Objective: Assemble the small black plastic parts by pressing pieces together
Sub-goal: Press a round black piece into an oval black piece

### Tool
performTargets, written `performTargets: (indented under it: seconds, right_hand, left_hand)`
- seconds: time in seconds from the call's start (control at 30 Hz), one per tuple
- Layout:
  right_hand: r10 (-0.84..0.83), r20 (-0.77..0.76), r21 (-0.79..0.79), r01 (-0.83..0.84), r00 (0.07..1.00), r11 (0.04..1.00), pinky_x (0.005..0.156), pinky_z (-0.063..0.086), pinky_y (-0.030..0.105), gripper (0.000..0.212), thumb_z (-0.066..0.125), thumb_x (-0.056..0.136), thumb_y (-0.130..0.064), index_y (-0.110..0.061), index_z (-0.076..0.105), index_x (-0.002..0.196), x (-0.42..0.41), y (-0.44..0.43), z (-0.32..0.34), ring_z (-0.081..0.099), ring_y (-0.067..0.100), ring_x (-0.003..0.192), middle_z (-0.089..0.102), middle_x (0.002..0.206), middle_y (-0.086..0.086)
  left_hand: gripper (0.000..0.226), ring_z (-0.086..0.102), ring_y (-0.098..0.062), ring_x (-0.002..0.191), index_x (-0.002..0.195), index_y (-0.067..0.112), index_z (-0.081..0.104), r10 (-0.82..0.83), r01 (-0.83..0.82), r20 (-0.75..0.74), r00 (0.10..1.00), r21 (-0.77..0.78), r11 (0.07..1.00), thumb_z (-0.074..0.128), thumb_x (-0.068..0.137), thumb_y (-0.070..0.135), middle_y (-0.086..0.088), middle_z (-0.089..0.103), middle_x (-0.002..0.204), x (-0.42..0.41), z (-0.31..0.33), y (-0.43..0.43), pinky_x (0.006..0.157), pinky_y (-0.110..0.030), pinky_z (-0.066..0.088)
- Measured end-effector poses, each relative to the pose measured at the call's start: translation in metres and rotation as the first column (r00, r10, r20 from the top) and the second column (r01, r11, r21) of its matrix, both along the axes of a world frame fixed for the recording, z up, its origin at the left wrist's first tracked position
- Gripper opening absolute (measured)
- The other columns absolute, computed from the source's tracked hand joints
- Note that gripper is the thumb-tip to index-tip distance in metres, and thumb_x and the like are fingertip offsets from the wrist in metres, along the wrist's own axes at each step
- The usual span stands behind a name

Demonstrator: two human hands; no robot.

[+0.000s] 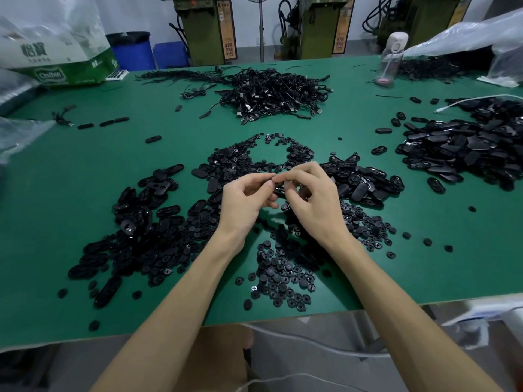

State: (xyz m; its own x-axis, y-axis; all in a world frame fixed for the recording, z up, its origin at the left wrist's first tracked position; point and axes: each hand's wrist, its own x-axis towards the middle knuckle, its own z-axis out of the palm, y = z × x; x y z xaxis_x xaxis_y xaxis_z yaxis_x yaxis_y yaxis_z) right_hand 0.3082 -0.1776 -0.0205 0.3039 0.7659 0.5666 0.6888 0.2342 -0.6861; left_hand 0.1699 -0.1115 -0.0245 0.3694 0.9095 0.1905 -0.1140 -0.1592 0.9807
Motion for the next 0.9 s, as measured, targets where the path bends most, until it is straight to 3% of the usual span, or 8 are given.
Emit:
performTargets:
  seconds: [0.1, 0.23, 0.43, 0.67, 0.9]
  right_hand:
    - [-0.005, -0.021, 0.013, 0.005, 1.0, 1.0, 0.079, 0.049, 0.018, 0.021, 0.066, 0.098, -0.009, -0.017, 0.075, 0.114, 0.0008, -0.0005, 0.0016, 0.061, 0.008, 0.096, 0.062, 0.11, 0.002]
    - [-0.02, -0.094, -0.028, 0.017, 0.995, 0.999, 0.081, 0.056, 0.03, 0.013, 0.069, 0.098, -0.014, -0.012, 0.075, 0.109, 0.0027, -0.0009, 0.0012, 0.068, 0.007, 0.088, 0.074, 0.096, -0.003]
    - [-0.005, -0.094, -0.012, 0.004, 0.996, 1.0, 0.075, 0.051, 0.021, 0.008, 0.07, 0.096, -0.01, -0.009, 0.075, 0.103, 0.0015, -0.0028, 0.0021, 0.067, 0.008, 0.082, 0.073, 0.092, -0.001]
    - [0.024, -0.043, -0.006, -0.024, 0.999, 1.0, 0.072, 0.054, 0.034, 0.005, 0.072, 0.094, -0.007, -0.008, 0.074, 0.099, -0.001, -0.0043, 0.0015, 0.066, 0.014, 0.078, 0.072, 0.087, 0.001]
    - [0.0, -0.077, 0.006, 0.0, 0.997, 1.0, 0.072, 0.056, 0.031, 0.006, 0.073, 0.094, -0.007, -0.008, 0.075, 0.099, -0.0013, -0.0054, 0.0016, 0.068, 0.01, 0.076, 0.073, 0.086, -0.002]
  left_hand:
    - [0.018, 0.069, -0.015, 0.07, 0.114, 0.001, 0.074, -0.007, 0.007, 0.009, 1.0, 0.003, 1.0, 0.067, 0.097, 0.001, -0.007, 0.076, 0.084, 0.0014, 0.0004, -0.0015, 0.07, -0.024, 0.059]
    - [0.018, 0.07, -0.014, 0.07, 0.113, 0.0, 0.074, -0.022, 0.022, -0.007, 1.0, 0.016, 1.0, 0.068, 0.096, 0.001, -0.008, 0.075, 0.082, 0.0007, -0.0002, -0.0006, 0.068, -0.026, 0.06]
    - [0.017, 0.071, -0.015, 0.069, 0.111, 0.001, 0.074, 0.005, 0.001, -0.074, 0.997, 0.071, 0.997, 0.068, 0.095, -0.001, -0.005, 0.076, 0.081, 0.0014, -0.0001, -0.0006, 0.064, -0.025, 0.059]
    - [0.021, 0.074, -0.018, 0.07, 0.107, 0.005, 0.076, 0.07, -0.054, -0.136, 0.988, 0.118, 0.992, 0.066, 0.092, -0.004, -0.01, 0.078, 0.088, 0.0057, 0.0001, -0.0016, 0.071, -0.03, 0.063]
    - [0.02, 0.077, -0.021, 0.078, 0.11, 0.001, 0.077, 0.052, -0.033, -0.13, 0.99, 0.146, 0.989, 0.069, 0.093, -0.004, -0.011, 0.079, 0.09, 0.0013, 0.0018, 0.0019, 0.08, -0.032, 0.063]
